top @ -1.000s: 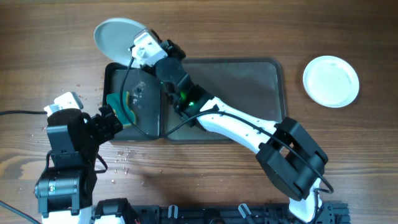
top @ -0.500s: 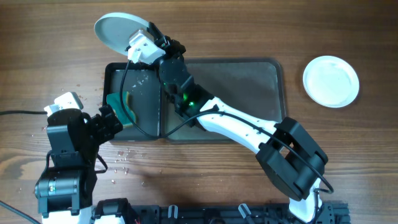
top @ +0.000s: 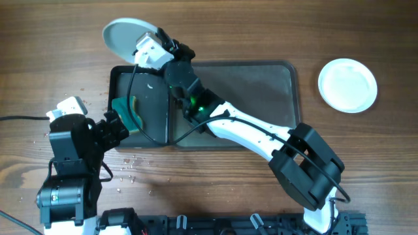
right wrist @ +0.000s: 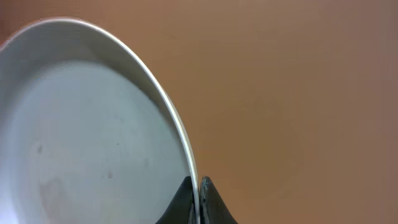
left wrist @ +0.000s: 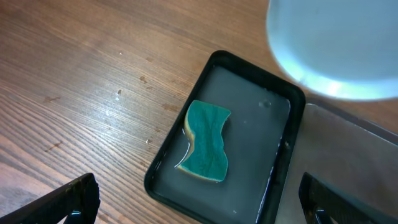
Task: Clean dirty plates on tray and stack at the side
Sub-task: 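Hold the plate tilted over the small tray with the right gripper, then carry the plate right toward the stacked plates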
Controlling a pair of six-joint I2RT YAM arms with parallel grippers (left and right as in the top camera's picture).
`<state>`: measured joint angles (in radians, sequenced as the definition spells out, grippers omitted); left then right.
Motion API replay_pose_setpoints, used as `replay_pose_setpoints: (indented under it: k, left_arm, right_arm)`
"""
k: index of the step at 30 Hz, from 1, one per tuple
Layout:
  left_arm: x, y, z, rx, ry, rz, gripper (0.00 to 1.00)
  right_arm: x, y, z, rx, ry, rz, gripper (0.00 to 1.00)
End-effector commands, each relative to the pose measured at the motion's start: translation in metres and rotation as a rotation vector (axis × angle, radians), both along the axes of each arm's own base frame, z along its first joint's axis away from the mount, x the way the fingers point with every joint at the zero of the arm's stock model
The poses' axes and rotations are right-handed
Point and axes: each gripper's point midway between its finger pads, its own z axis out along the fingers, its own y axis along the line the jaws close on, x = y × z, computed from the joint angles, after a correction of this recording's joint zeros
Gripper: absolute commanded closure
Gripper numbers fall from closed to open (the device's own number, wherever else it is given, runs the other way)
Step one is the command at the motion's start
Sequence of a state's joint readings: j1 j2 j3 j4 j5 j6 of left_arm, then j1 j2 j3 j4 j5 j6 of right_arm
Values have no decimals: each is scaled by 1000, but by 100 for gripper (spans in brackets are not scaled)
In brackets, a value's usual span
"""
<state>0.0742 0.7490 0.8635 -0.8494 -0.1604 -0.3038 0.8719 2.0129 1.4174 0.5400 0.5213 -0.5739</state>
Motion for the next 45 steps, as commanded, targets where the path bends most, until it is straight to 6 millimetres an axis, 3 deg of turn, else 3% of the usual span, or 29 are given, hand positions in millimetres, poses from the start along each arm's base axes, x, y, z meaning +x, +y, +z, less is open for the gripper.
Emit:
replay_pose_setpoints:
  k: [1,4,9,13,18,21,25,30,35,37,42,45]
  left_arm:
    - [1,2,7,14,-15,4,0]
    - [1,2,7,14,-15,4,0]
    - [1,2,7,14,-15,4,0]
    - [1,2,7,14,-15,4,0]
    - [1,2,7,14,-15,4,0]
    - [1,2,7,14,-15,4,0]
    - [1,2,7,14,-15,4,0]
    - [1,2,7,14,-15,4,0]
    - [1,2,7,14,-15,4,0]
    - [1,2,7,14,-15,4,0]
    - [1,2,7,14,-15,4,0]
    - [1,2,7,14,-15,4,0]
  right_arm:
    - [2,0,-20,177,153,-25,96]
    - [3,-5,-42,340,304,-59,96]
    - [11,-17,-43,467,353,-104,96]
    - [9,-28,-15,494,326,-103,96]
    - [3,-60,22,525,368,-117,96]
    - [3,-100,28,559,468,-169,96]
    - [8,-164,10,530,591,-285,96]
    - [29,-263,-21,556,710,-468,96]
    - [34,-361,-41,653,790,-620,96]
    - [29,-412,-50,718,804,-733,96]
    - [4,-512,-75,815,798,-968,96]
    - [-10,-553,-92,849,806,-1066,96]
